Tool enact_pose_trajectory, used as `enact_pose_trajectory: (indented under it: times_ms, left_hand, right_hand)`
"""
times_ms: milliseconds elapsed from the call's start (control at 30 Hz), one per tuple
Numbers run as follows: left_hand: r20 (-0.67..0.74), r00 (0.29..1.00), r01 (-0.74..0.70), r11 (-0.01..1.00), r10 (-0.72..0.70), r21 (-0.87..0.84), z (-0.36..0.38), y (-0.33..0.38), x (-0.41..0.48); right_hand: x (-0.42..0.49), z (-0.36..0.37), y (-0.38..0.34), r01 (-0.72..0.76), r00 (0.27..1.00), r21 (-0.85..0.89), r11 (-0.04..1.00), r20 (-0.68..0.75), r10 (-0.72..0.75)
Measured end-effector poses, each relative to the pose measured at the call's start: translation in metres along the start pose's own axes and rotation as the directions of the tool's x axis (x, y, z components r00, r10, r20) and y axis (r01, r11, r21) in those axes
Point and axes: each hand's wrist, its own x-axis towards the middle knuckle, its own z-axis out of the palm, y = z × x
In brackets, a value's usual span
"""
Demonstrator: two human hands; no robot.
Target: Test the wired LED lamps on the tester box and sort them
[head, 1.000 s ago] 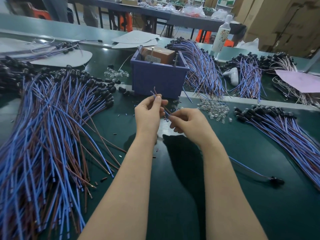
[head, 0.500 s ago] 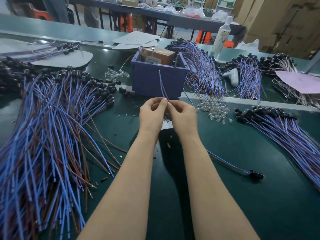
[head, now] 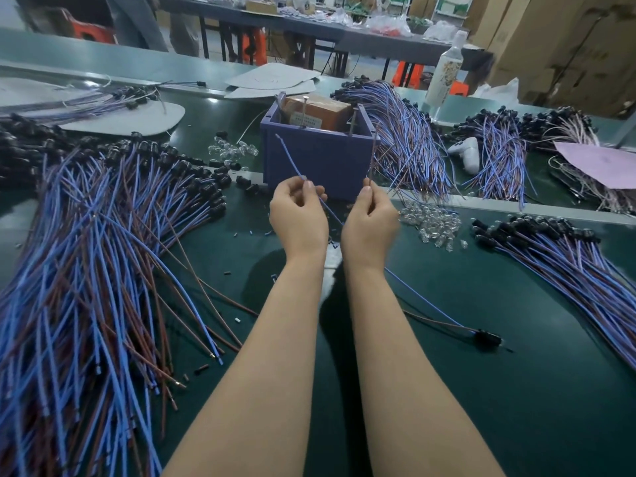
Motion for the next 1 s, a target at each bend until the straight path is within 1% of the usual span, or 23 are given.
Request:
enact_pose_trajectory:
  times_ms: [67,133,200,367,467,733,1000]
  left_hand:
    - [0.021,0.998,-0.057,0.996,0.055,0.073,0.003,-0.001,0.002]
    - [0.05,0.991,-0.133,0.98,0.126,0.151,0.003,-0.004,0.002]
    - [0.071,0.981,-0.191,0.963,0.181,0.189,0.003,-0.006,0.002]
    - [0.13,0.964,-0.261,0.926,0.234,0.272,0.003,-0.008,0.01]
    - [0.115,0.964,-0.262,0.923,0.238,0.282,0.004,-0.008,0.014]
    - [0.08,0.968,-0.25,0.938,0.237,0.242,0.005,-0.011,0.015]
    - [0.125,0.968,-0.24,0.943,0.216,0.228,0.005,-0.011,0.019]
  right_hand:
    - [0.001,0.004,0.0,0.024,1.0,-0.024,0.999,0.015,-0.024]
    - [0.001,0.008,0.001,0.042,0.999,-0.007,0.999,0.01,-0.042]
    - [0.001,0.009,0.003,0.053,0.999,0.004,0.999,-0.004,-0.053]
    - [0.003,0.014,0.008,0.052,0.999,-0.005,0.999,0.014,-0.052]
    - [0.005,0.016,0.01,0.058,0.998,-0.005,0.998,0.018,-0.058]
    - [0.003,0.017,0.01,0.086,0.996,0.016,0.996,-0.001,-0.086]
    - [0.003,0.015,0.008,0.048,0.999,0.014,0.999,0.02,-0.048]
